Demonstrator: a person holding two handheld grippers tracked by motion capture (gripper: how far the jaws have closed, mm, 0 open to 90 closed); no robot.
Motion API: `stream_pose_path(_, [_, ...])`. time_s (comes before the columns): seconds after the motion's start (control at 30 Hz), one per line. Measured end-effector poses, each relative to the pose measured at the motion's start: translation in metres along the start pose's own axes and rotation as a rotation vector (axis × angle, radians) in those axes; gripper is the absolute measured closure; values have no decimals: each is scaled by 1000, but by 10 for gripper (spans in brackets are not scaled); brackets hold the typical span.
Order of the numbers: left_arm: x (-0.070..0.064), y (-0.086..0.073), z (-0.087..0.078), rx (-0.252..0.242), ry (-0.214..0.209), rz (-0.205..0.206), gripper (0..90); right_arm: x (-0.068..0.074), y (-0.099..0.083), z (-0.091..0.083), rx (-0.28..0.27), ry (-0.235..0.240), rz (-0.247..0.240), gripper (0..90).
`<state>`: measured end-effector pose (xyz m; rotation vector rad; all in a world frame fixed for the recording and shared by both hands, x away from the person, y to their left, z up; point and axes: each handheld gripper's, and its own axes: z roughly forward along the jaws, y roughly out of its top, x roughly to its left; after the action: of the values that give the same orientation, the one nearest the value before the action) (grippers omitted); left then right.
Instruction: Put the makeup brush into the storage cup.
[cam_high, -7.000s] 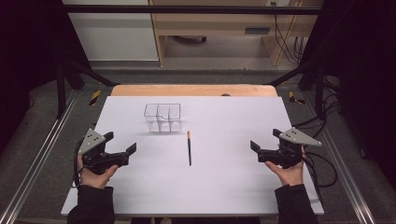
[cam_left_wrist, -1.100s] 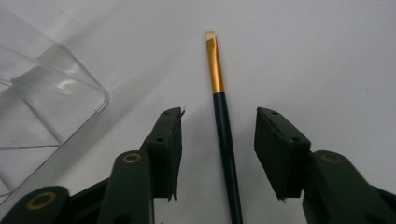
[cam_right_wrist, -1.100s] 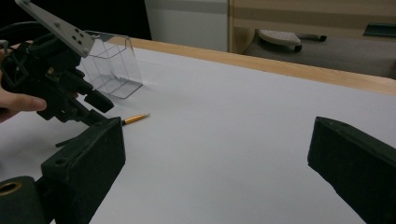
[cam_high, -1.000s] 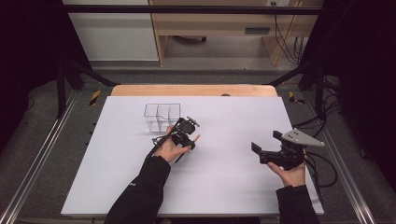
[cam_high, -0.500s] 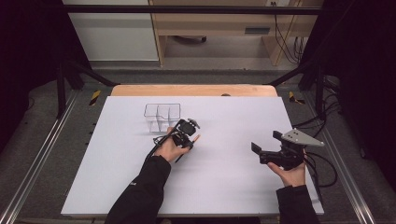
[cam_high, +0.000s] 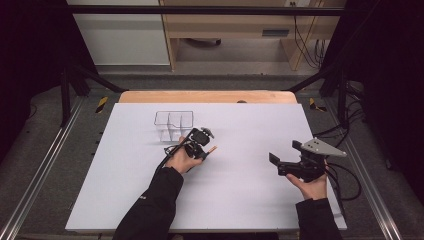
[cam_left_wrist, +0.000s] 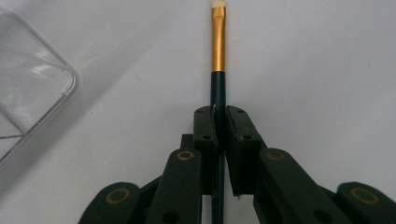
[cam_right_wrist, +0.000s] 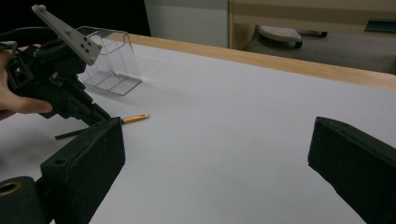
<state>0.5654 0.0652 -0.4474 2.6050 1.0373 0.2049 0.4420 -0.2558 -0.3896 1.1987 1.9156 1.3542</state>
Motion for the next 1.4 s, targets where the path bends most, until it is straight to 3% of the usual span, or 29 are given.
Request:
stream_pose_path(0.2, [-1,0,-1,-4,1,25,824,0,0,0,-1,0,2,43])
stream_pose_path(0.33, [-2,-1,-15,-81,-13,19,824,-1,0,0,0,-2,0,43])
stream_pose_path(0.83, [-6,-16,-70,-339,37,22,825,0,0,-1,-7,-4,2,45])
stream_pose_path(1.4, [1,-51,-115,-614,83,-75,825,1,-1,0,-8,0,7,34])
